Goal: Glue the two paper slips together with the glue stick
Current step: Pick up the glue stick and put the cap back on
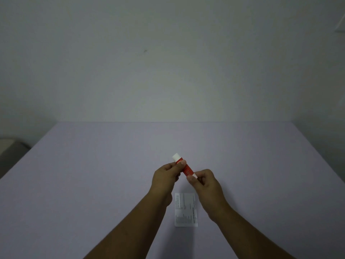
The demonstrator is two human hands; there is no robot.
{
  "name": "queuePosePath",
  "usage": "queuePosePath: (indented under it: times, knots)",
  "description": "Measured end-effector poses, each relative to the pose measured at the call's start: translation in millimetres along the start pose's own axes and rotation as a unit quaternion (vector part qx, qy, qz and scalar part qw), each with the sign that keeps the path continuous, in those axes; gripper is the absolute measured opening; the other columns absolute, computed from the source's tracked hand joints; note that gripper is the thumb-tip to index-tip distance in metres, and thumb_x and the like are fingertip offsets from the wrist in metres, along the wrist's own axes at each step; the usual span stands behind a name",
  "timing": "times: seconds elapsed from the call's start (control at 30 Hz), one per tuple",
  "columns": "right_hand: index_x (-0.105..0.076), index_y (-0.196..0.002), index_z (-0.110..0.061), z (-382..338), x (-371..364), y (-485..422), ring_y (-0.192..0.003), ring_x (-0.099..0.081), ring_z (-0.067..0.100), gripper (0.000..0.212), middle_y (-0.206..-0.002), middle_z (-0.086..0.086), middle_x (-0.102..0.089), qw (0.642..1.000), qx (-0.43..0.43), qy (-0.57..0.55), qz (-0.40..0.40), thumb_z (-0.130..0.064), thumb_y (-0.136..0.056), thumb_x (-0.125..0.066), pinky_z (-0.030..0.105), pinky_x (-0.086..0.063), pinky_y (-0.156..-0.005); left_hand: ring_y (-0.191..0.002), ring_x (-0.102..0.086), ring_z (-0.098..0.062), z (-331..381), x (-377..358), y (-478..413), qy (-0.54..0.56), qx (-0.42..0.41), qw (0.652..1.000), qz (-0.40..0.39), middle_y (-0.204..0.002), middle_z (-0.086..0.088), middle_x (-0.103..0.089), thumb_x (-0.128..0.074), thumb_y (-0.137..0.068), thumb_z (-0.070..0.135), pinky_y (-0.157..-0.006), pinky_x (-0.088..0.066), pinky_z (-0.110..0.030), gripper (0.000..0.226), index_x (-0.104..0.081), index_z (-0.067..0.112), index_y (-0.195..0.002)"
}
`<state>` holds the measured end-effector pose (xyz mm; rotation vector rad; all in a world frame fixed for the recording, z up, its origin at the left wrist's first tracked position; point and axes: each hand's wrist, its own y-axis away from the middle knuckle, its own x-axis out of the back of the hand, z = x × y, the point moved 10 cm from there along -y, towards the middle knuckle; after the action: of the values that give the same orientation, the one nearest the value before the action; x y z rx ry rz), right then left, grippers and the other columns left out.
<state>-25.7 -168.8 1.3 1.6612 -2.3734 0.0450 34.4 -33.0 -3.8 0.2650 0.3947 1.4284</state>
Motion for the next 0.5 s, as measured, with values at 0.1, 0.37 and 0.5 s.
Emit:
queuePosePath:
  times: [0.1, 0.37, 0.5]
  knots:
    - [-0.051, -0.089, -0.030, 3, -3, -2, -0.083, -0.058, 0.015, 0.018, -0.090, -0.006, -0.061, 0.999, -0.023, -0.017, -0.016, -0.042, -0.082, -0.063, 0.026, -0.045, -0.068, -0.104, -0.057, -0.024, 0, 0, -1, -0.002, -0.002, 1.000, -0.003, -0.105, -0.003, -0.065, -0.068, -0.082, 0.034, -0.091, -0.042, -0.035, 0.033, -0.063, 0.012, -0.106]
    - [-0.054, -0.087, -0.032, 9, -5, -4, -0.083, -0.061, 0.014, 0.014, -0.086, -0.009, -0.066, 0.999, -0.027, -0.013, -0.022, -0.044, -0.083, -0.060, 0.026, -0.047, -0.070, -0.104, -0.057, -0.024, -1, 0, -2, -0.009, 0.003, 1.000, -0.001, -0.105, -0.003, -0.064, -0.068, -0.081, 0.035, -0.090, -0.042, -0.035, 0.036, -0.062, 0.012, -0.108]
    - [-0.046, -0.082, -0.032, 1, -2, -8, -0.074, -0.057, 0.013, 0.025, -0.081, -0.007, -0.057, 0.997, 0.016, 0.069, 0.007, -0.038, -0.078, -0.069, 0.021, -0.045, -0.064, -0.103, -0.057, -0.023, -2, -1, -3, -0.018, 0.011, 1.000, -0.003, -0.098, 0.001, -0.064, -0.070, -0.080, 0.034, -0.090, -0.042, -0.036, 0.027, -0.062, 0.017, -0.099]
